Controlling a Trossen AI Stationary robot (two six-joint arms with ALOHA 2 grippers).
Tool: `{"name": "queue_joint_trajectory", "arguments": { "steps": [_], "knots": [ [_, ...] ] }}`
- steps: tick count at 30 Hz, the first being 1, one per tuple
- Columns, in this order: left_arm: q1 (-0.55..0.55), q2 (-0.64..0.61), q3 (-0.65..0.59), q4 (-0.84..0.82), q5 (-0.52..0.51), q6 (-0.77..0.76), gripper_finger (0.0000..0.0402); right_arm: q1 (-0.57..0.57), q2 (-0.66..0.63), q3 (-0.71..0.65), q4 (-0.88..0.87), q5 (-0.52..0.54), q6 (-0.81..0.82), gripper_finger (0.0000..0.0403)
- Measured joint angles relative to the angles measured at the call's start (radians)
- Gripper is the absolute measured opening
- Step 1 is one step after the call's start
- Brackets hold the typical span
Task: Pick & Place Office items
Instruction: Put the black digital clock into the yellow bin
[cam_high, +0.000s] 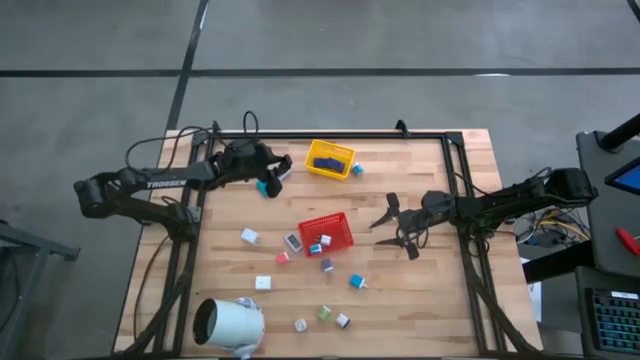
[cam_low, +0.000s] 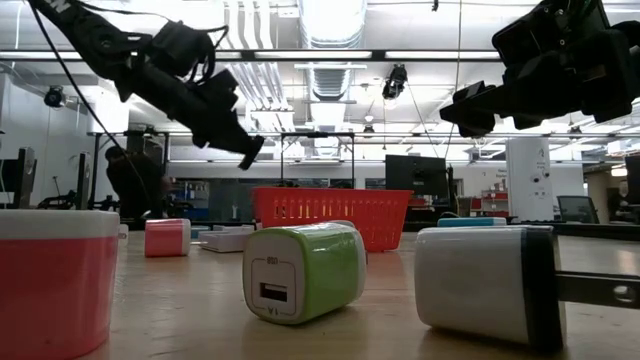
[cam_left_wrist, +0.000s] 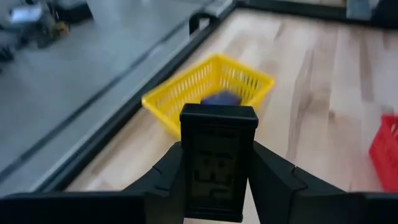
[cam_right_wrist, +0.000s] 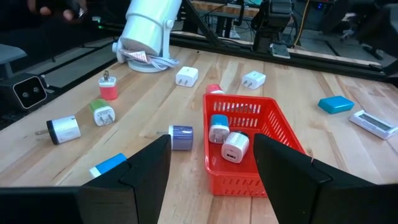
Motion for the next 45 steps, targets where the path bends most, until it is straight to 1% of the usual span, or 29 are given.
{"name": "queue_joint_trajectory", "arguments": {
  "steps": [7,15,24,29,33,40,45],
  "knots": [
    [-0.006,0.0,-0.032,0.178,0.034,0.002,0.013,0.0,0.0,0.0,0.0,0.0,0.0,0.0224],
    [-0.019,0.001,-0.045,0.326,0.05,0.026,0.013,0.0,0.0,0.0,0.001,0.0,0.0,0.0224],
    [-0.021,0.057,-0.045,0.505,0.116,0.04,0.013,0.0,0.0,0.0,0.001,0.0,0.0,0.0224],
    [-0.021,0.138,-0.032,0.566,0.139,0.034,0.013,0.0,0.0,0.0,0.001,0.001,0.0,0.0224],
    [-0.026,0.227,0.007,0.61,0.161,0.031,0.013,0.0,0.0,0.0,0.001,0.001,0.0,0.0224],
    [-0.026,0.376,0.136,0.607,0.194,0.029,0.013,0.0,0.0,0.0,0.0,0.001,0.0,0.0224],
    [-0.025,0.484,0.246,0.564,0.224,0.022,0.013,0.0,0.0,0.0,-0.002,0.001,-0.003,0.0224]
  ]
}}
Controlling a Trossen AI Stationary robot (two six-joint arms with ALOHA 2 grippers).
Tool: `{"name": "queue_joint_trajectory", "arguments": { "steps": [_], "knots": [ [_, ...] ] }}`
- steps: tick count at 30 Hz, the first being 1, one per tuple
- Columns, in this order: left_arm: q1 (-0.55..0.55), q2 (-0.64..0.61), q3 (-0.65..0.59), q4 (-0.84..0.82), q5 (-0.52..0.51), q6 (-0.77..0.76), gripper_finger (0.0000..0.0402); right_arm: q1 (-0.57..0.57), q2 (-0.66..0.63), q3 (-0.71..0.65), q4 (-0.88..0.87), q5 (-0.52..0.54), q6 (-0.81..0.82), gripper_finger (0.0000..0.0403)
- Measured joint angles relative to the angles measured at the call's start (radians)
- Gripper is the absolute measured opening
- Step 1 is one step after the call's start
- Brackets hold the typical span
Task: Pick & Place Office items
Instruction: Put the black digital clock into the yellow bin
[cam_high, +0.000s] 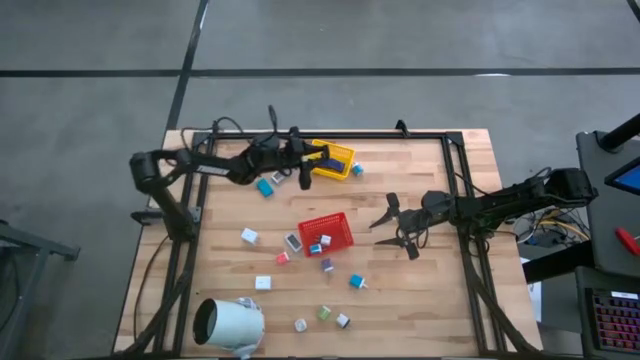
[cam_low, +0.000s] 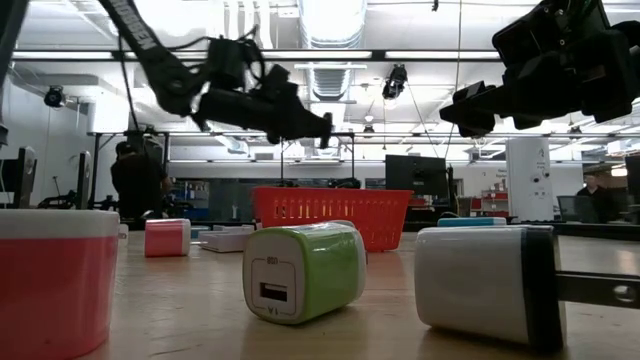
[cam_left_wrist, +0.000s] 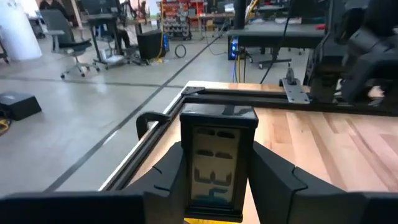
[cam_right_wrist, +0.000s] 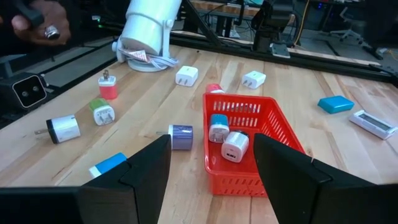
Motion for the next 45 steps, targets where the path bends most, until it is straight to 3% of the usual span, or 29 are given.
{"name": "queue_joint_trajectory", "arguments": {
  "steps": [6,14,34,40,45],
  "knots": [
    [0.004,0.099,0.146,-0.166,0.002,0.018,0.013,0.0,0.0,0.0,-0.001,0.0,0.0,0.0224],
    [0.025,0.141,0.285,-0.372,0.002,0.043,0.013,0.0,0.0,0.0,-0.002,0.0,-0.01,0.0224],
    [0.057,0.144,0.367,-0.585,-0.005,0.059,0.013,0.0,0.0,0.0,-0.001,0.0,-0.017,0.0224],
    [0.059,0.164,0.441,-0.68,-0.013,0.071,0.013,0.0,0.0,0.0,0.0,0.0,-0.02,0.0224],
    [0.059,0.257,0.559,-0.828,-0.017,0.087,0.013,0.0,0.0,0.0,0.001,0.0,-0.023,0.0224]
  ]
}}
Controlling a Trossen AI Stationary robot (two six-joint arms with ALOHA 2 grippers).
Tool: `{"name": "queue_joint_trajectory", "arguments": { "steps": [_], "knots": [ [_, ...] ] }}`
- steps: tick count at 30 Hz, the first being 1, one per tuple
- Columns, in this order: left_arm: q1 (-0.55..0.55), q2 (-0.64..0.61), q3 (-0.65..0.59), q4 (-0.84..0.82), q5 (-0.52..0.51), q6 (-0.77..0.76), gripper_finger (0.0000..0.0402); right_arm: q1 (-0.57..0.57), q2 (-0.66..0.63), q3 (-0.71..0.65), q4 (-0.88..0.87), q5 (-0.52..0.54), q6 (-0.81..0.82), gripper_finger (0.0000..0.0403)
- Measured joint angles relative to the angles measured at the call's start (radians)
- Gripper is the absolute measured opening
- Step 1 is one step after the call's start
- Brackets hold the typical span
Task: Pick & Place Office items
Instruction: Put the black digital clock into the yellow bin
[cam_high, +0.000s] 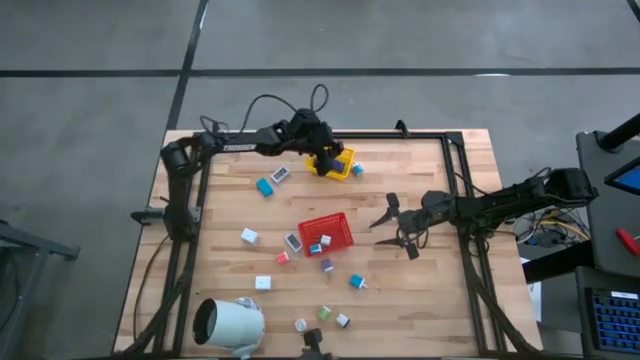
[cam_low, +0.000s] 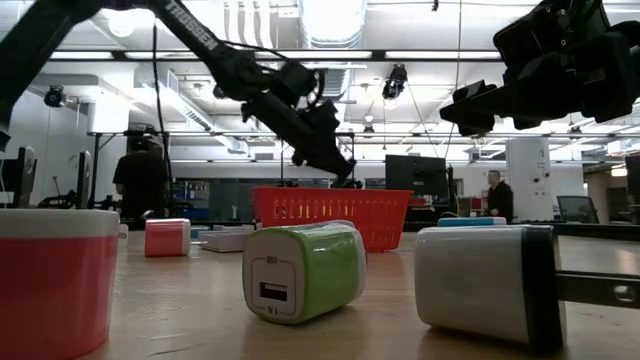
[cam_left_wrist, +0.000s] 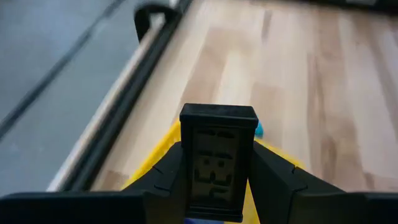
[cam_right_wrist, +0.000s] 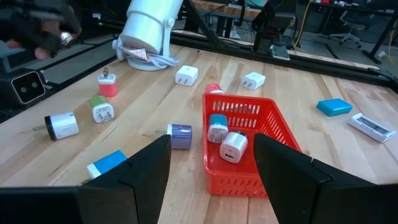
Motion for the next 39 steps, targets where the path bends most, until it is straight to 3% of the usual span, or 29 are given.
{"name": "queue_joint_trajectory", "arguments": {
  "steps": [9,15,39],
  "knots": [
    [-0.002,0.146,0.258,-0.315,-0.045,0.052,0.013,0.0,0.0,-0.002,-0.002,0.001,0.004,0.0224],
    [-0.002,0.204,0.355,-0.475,-0.084,0.074,0.013,0.0,0.0,-0.002,-0.002,0.001,0.003,0.0224],
    [0.01,0.243,0.364,-0.545,-0.104,0.078,0.013,0.0,0.0,-0.002,-0.001,0.0,0.003,0.0224]
  ]
}}
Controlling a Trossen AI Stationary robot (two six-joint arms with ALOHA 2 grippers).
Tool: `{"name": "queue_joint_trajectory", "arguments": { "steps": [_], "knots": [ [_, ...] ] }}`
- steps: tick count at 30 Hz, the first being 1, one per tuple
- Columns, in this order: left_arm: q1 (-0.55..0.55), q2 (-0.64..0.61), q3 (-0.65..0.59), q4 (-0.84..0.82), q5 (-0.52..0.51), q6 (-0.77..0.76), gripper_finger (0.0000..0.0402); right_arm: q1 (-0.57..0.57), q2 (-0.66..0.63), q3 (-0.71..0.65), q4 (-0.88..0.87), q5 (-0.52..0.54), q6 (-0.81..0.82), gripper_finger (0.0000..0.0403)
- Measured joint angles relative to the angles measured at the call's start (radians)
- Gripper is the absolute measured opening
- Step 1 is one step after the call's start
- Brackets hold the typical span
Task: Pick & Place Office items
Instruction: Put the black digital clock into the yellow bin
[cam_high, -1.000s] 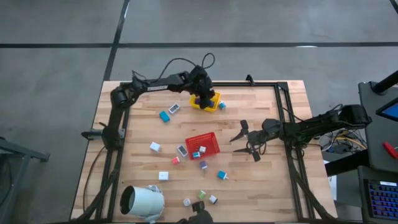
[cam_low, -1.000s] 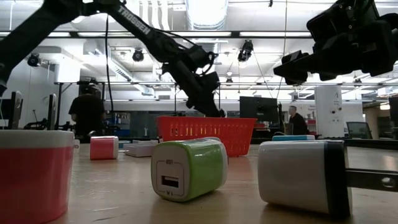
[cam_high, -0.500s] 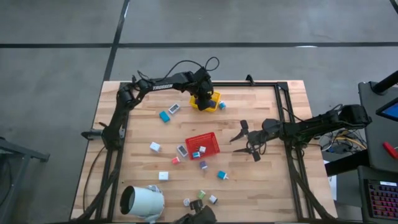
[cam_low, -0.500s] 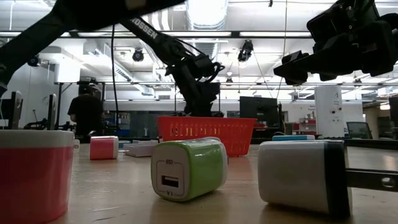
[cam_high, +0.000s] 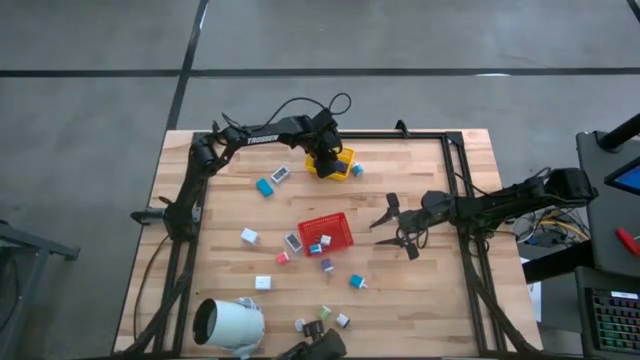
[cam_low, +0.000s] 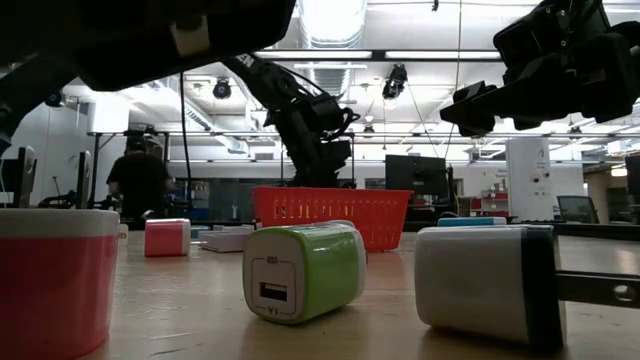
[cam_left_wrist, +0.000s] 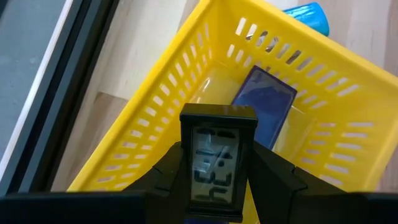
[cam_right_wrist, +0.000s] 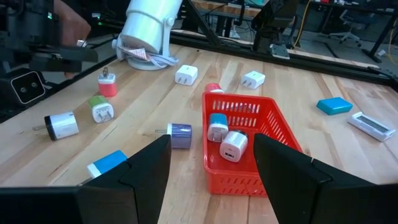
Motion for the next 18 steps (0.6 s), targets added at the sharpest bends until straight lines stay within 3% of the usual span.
{"name": "queue_joint_trajectory", "arguments": {
  "steps": [5,12,18],
  "knots": [
    [0.0,0.0,0.0,-0.002,0.004,0.0,0.013,0.0,0.0,0.0,0.0,0.0,0.0,0.0224],
    [0.001,0.001,0.0,-0.008,0.006,-0.008,0.0229,0.0,0.0,0.0,-0.001,0.0,0.0,0.0224],
    [-0.001,0.0,0.01,-0.009,0.002,-0.015,0.0236,0.0,0.0,0.0,-0.001,0.0,0.0,0.0224]
  ]
}}
